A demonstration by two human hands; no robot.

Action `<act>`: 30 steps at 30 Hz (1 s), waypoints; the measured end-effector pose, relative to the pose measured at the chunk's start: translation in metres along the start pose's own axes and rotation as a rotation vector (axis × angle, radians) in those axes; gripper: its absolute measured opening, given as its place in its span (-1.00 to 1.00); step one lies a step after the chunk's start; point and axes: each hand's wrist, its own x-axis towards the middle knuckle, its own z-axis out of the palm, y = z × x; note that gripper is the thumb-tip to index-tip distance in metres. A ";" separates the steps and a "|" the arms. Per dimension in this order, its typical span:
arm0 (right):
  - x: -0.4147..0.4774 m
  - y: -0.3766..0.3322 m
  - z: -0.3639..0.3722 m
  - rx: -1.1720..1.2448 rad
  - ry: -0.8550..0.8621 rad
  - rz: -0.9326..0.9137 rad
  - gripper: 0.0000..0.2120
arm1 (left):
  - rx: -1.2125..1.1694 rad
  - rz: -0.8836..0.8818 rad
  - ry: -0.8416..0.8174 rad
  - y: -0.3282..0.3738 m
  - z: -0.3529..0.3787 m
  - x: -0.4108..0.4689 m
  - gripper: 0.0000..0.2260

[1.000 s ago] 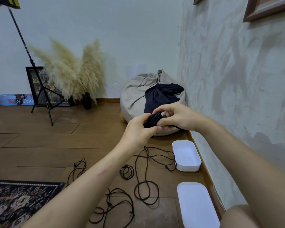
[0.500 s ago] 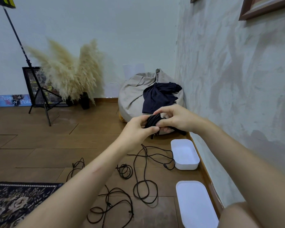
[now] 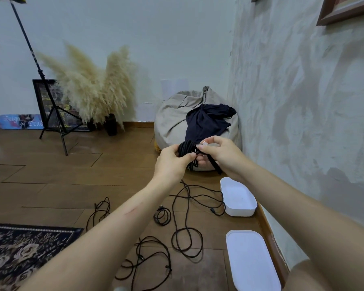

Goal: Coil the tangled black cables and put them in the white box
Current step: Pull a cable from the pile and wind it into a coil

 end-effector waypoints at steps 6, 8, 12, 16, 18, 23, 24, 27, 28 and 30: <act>-0.002 0.008 0.000 -0.029 -0.021 0.133 -0.74 | 0.002 -0.014 -0.038 -0.003 0.001 -0.001 -0.89; -0.003 0.008 0.001 -0.059 -0.024 0.132 -0.74 | -0.017 -0.033 -0.063 -0.003 0.001 -0.002 -0.88; -0.004 0.007 0.005 -0.097 0.011 0.068 -0.75 | -0.067 -0.081 -0.058 -0.002 0.000 -0.001 -0.89; -0.004 0.007 0.003 -0.150 0.033 0.026 -0.69 | -0.103 -0.120 -0.048 -0.001 0.001 -0.001 -0.90; -0.004 0.007 0.002 -0.203 0.025 -0.003 -0.70 | -0.124 -0.141 -0.049 -0.002 0.002 -0.001 -0.92; -0.009 0.007 0.008 -0.384 -0.078 -0.037 -0.77 | -0.111 -0.162 -0.011 -0.007 -0.001 0.003 -0.79; -0.009 0.008 0.010 -0.413 -0.086 -0.049 -0.77 | -0.082 -0.148 -0.015 -0.007 -0.002 0.002 -0.81; -0.009 0.009 0.011 -0.427 -0.087 -0.080 -0.76 | 0.002 -0.103 0.014 -0.005 -0.003 0.001 -0.91; -0.008 0.009 0.010 -0.415 -0.086 -0.079 -0.77 | 0.044 -0.087 0.029 -0.006 -0.002 0.001 -0.93; -0.005 0.009 0.009 -0.397 -0.085 -0.059 -0.82 | 0.112 -0.056 0.035 -0.008 -0.002 0.000 -0.91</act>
